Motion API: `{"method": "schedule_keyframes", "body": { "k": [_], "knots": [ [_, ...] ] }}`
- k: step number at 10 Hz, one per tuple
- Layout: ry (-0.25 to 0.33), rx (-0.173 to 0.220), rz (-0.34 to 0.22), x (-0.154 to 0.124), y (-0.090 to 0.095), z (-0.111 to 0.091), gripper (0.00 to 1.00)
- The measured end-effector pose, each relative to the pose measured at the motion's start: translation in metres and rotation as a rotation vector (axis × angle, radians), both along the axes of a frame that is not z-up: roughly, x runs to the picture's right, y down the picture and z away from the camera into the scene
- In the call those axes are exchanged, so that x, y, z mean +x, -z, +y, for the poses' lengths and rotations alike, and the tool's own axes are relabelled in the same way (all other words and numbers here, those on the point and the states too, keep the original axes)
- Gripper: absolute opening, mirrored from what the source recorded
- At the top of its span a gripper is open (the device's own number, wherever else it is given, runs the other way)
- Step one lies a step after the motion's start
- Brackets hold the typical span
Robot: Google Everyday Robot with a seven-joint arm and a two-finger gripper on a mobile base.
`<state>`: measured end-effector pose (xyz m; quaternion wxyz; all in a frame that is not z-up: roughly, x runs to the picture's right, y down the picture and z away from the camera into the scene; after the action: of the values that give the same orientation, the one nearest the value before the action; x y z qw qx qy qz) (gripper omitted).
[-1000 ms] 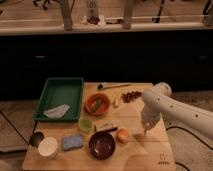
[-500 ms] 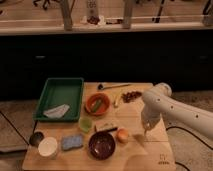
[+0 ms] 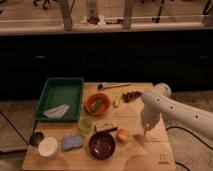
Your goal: Place fork in table surface
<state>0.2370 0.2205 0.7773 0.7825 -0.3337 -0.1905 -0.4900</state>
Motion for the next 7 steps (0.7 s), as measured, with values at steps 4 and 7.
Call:
{"method": "schedule_keyframes", "body": {
  "k": [4,7],
  "knots": [
    [0.004,-0.005,0.001,0.0000,-0.0019,0.0017,0.80],
    [0.003,-0.009,0.000,0.0010,-0.0022,0.0033,0.80]
  ]
}}
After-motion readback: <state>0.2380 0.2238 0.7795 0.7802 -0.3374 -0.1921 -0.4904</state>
